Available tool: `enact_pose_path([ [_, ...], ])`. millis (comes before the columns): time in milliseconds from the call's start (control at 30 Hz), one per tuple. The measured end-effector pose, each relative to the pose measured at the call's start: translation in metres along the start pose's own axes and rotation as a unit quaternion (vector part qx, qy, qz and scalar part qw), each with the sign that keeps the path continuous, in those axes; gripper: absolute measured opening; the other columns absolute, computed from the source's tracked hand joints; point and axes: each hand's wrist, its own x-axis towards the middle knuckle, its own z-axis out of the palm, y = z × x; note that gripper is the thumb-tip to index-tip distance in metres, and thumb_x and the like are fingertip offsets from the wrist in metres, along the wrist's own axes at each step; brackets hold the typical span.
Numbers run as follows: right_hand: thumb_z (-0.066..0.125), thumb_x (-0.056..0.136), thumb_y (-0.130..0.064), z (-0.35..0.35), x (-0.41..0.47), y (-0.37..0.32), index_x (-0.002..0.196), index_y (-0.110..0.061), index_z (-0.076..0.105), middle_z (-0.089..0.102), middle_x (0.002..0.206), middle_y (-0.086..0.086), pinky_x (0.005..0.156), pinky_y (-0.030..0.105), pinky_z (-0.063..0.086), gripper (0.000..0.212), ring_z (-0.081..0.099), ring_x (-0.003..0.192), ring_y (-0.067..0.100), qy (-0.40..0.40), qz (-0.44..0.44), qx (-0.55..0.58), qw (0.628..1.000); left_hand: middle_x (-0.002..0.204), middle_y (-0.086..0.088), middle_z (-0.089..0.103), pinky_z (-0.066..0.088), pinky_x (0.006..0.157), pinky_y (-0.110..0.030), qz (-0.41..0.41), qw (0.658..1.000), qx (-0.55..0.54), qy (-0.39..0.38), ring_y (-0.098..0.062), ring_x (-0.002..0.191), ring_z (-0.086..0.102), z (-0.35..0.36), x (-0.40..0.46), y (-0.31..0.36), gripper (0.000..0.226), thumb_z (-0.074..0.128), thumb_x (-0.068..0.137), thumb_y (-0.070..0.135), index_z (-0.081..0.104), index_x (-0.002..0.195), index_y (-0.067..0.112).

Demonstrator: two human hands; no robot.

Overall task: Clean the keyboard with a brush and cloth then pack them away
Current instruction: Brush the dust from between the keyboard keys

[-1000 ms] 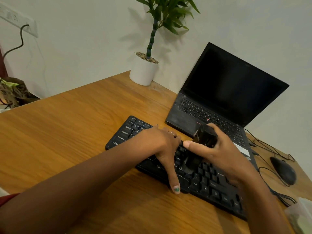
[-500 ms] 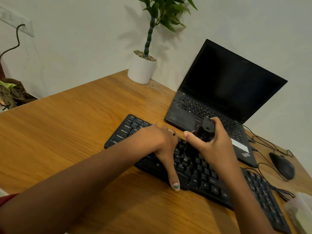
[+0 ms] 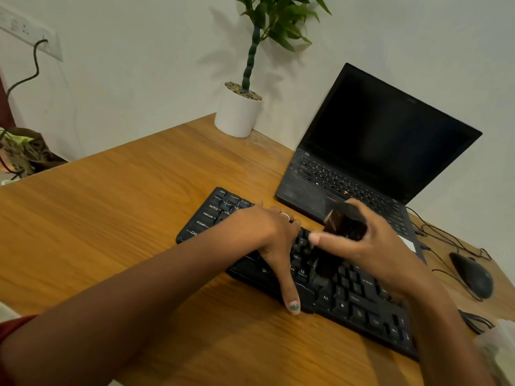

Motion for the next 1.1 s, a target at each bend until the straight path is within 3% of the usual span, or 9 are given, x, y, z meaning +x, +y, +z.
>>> enact_pose_path([
  [100, 0.078, 0.069, -0.033, 0.008, 0.004, 0.008, 0.087, -0.030, 0.046, 0.057, 0.076, -0.008, 0.052, 0.005, 0.043, 0.036, 0.055, 0.066, -0.014, 0.131, -0.035, -0.062, 0.989, 0.163, -0.006, -0.001, 0.006, 0.118, -0.057, -0.006, 1.000, 0.002, -0.002, -0.030, 0.148, 0.001, 0.000, 0.000, 0.000, 0.139, 0.070, 0.056, 0.078, -0.006, 0.155, 0.017],
  [267, 0.087, 0.055, -0.041, -0.002, -0.003, 0.000, 0.096, -0.016, 0.055, 0.065, 0.085, 0.001, 0.064, 0.023, 0.056, 0.057, 0.067, 0.082, 0.013, -0.069, 0.025, 0.067, 0.995, 0.163, -0.006, 0.002, 0.008, 0.118, -0.057, 0.001, 1.000, 0.007, 0.004, -0.030, 0.148, 0.003, 0.000, 0.000, 0.000, 0.135, 0.070, 0.058, 0.077, -0.001, 0.155, 0.017],
  [433, 0.078, 0.065, -0.039, 0.014, 0.002, 0.005, 0.094, -0.025, 0.050, 0.061, 0.080, -0.004, 0.057, 0.013, 0.048, 0.043, 0.057, 0.071, -0.008, 0.140, -0.033, -0.078, 0.987, 0.163, -0.005, 0.003, 0.007, 0.118, -0.056, -0.004, 1.000, 0.000, 0.000, -0.029, 0.148, 0.003, 0.000, -0.001, 0.001, 0.136, 0.071, 0.057, 0.077, -0.003, 0.155, 0.018],
  [567, 0.077, 0.058, -0.039, 0.003, -0.009, -0.008, 0.097, -0.020, 0.056, 0.067, 0.087, -0.002, 0.065, 0.022, 0.053, 0.049, 0.066, 0.082, 0.007, -0.066, 0.011, 0.018, 0.998, 0.163, -0.006, 0.003, 0.007, 0.118, -0.057, 0.000, 1.000, 0.008, 0.002, -0.029, 0.148, 0.003, 0.000, 0.000, 0.000, 0.136, 0.070, 0.058, 0.077, -0.001, 0.155, 0.016],
  [600, 0.077, 0.058, -0.039, 0.002, -0.009, -0.008, 0.096, -0.020, 0.056, 0.068, 0.087, -0.002, 0.067, 0.023, 0.053, 0.048, 0.066, 0.083, 0.007, -0.073, 0.013, 0.020, 0.997, 0.163, -0.006, 0.002, 0.007, 0.118, -0.057, 0.000, 1.000, 0.006, 0.002, -0.029, 0.148, 0.002, 0.000, -0.001, 0.000, 0.135, 0.070, 0.058, 0.077, -0.001, 0.155, 0.016],
  [733, 0.077, 0.061, -0.043, 0.011, -0.003, 0.004, 0.091, -0.033, 0.049, 0.062, 0.081, -0.007, 0.059, 0.010, 0.046, 0.042, 0.058, 0.075, -0.009, 0.106, -0.032, -0.080, 0.991, 0.163, -0.006, 0.004, 0.007, 0.118, -0.056, -0.001, 1.000, 0.005, 0.004, -0.029, 0.148, 0.004, 0.000, -0.001, 0.001, 0.136, 0.070, 0.057, 0.078, -0.001, 0.155, 0.017],
  [900, 0.084, 0.057, -0.043, -0.001, -0.010, -0.004, 0.097, -0.015, 0.055, 0.068, 0.084, -0.001, 0.060, 0.019, 0.053, 0.057, 0.067, 0.078, 0.006, -0.043, 0.017, 0.041, 0.998, 0.163, -0.006, 0.004, 0.008, 0.118, -0.057, -0.001, 1.000, 0.005, 0.000, -0.030, 0.148, 0.004, 0.001, 0.000, -0.001, 0.136, 0.070, 0.056, 0.079, -0.001, 0.155, 0.017],
  [1033, 0.079, 0.062, -0.042, 0.007, -0.003, 0.007, 0.088, -0.029, 0.049, 0.060, 0.081, -0.005, 0.057, 0.009, 0.047, 0.041, 0.057, 0.072, -0.009, 0.113, -0.027, -0.084, 0.990, 0.163, -0.005, 0.003, 0.007, 0.118, -0.057, -0.003, 1.000, 0.001, -0.001, -0.030, 0.148, 0.003, 0.000, 0.000, 0.000, 0.137, 0.070, 0.056, 0.079, -0.003, 0.155, 0.018],
  [1100, 0.077, 0.056, -0.049, 0.006, -0.003, 0.006, 0.091, -0.028, 0.052, 0.064, 0.084, -0.002, 0.068, 0.018, 0.053, 0.048, 0.061, 0.078, -0.001, 0.069, -0.016, -0.064, 0.995, 0.163, -0.005, 0.003, 0.006, 0.118, -0.057, -0.001, 1.000, 0.005, 0.001, -0.029, 0.148, 0.003, 0.000, -0.001, 0.000, 0.137, 0.070, 0.057, 0.079, -0.002, 0.155, 0.017],
])
